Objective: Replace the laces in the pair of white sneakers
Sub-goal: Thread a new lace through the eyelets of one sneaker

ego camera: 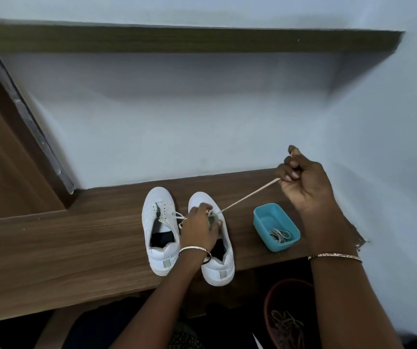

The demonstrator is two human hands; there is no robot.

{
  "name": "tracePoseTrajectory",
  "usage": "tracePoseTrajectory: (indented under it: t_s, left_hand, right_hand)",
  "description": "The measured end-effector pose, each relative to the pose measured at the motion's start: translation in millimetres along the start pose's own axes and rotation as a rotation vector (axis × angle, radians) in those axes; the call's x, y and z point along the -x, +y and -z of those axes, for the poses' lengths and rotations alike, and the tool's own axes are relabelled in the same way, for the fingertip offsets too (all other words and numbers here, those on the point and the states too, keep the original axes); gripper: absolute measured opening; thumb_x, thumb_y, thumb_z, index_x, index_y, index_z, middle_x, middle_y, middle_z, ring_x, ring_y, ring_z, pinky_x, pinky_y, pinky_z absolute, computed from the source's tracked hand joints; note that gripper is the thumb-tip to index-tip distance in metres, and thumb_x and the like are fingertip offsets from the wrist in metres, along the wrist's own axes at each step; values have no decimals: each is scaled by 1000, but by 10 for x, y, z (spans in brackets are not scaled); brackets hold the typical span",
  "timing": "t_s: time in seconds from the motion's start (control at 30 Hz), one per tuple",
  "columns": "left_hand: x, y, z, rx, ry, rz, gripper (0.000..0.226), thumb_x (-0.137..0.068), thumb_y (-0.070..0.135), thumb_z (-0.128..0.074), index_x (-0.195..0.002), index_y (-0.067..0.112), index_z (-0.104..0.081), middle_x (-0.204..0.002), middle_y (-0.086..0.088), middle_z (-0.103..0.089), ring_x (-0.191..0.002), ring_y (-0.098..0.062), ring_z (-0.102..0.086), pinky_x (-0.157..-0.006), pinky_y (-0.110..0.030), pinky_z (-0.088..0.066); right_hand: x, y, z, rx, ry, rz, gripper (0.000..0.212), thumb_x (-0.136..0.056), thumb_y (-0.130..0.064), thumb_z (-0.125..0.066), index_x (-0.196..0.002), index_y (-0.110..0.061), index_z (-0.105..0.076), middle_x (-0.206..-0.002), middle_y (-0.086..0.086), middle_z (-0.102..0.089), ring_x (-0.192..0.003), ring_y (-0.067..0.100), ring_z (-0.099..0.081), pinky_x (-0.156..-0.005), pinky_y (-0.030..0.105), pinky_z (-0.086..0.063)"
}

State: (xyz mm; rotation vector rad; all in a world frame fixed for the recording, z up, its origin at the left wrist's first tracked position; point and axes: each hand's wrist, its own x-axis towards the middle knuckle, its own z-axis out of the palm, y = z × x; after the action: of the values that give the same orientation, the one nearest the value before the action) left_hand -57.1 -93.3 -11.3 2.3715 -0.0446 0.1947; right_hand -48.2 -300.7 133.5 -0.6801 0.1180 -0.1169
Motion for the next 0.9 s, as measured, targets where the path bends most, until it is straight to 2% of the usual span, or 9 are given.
tracePoseTrajectory:
  t_s: [0.1, 0.23, 0.37, 0.5, 0.57, 0.67, 0.7, 0.8, 0.9]
  left_hand:
    - [-32, 202, -29, -221, -118, -195, 48, -92, 40, -60, -138, 32, -49, -139, 1, -53, -125, -26, -49, -96, -47, -46]
    - [16, 366, 4, -277, -39, -211, 30, -102, 37, -45, -104, 20, -70, -100, -6, -71, -98, -29, -64, -84, -36, -43]
    - [160, 576, 107, 42, 165, -197, 27, -98, 18, -44, -92, 14, -70, -80, -7, -71, -76, -29, -65, -65, -34, -46]
    - [204, 942, 234, 466, 129, -153, 30, -96, 8, -46, -89, 17, -74, -82, 1, -75, -73, -9, -70, -73, -28, -56]
    - [212, 1062, 259, 639, 17, -101, 29, -97, 6, -49, -90, 13, -76, -83, -2, -76, -74, -12, -73, -73, -36, -61]
    - [291, 1178, 298, 771, -123, -10, 21, -97, 4, -55, -96, 6, -76, -88, -9, -76, -80, -15, -74, -71, -34, -63]
    - [323, 1187, 308, 814, -183, 22, 20, -95, 1, -56, -98, 5, -75, -90, -10, -76, -82, -15, -74, -71, -30, -62]
    - [372, 1082, 362, 918, -312, 5, 31, -85, -16, -54, -104, 1, -72, -98, -14, -75, -91, -20, -74, -80, -31, -60]
    - [270, 785, 423, 986, -270, 35, 44, -76, -26, -49, -109, -3, -67, -107, -14, -73, -100, -24, -71, -87, -33, -58]
  right_hand:
    - [203, 65, -142, -68, -108, -118, 16, -101, -4, -39, -91, -9, -51, -53, -5, -40, -36, 4, -27, -39, 15, -25]
    - [345, 84, -136, -50, -92, -109, 16, -100, -1, -40, -99, -8, -55, -56, -3, -40, -38, 4, -27, -39, 16, -25]
    - [334, 281, 218, 755, 117, 31, 25, -99, 0, -45, -109, -15, -63, -70, 2, -52, -45, 5, -38, -41, 19, -32]
    - [384, 727, 584, 1364, -34, -141, 28, -92, 2, -51, -96, -19, -69, -79, 3, -70, -70, 14, -67, -59, 29, -54]
    - [428, 896, 569, 1389, -108, -85, 28, -94, 6, -52, -88, -19, -64, -82, 1, -67, -81, 20, -67, -70, 29, -53]
    - [463, 1025, 444, 1146, -69, -89, 39, -101, 10, -36, -79, -21, -45, -70, -7, -59, -60, -1, -62, -62, 14, -49]
    - [433, 1028, 450, 1129, -61, -66, 39, -101, 10, -37, -78, -21, -46, -65, -8, -61, -59, 0, -62, -64, 18, -52]
    - [301, 996, 489, 1280, -92, 25, 25, -93, 1, -59, -78, -18, -62, -80, 13, -69, -84, 38, -68, -77, 53, -55]
    - [246, 915, 508, 1259, -100, 166, 12, -92, -18, -65, -84, -14, -73, -85, 12, -75, -84, 36, -71, -72, 48, -57]
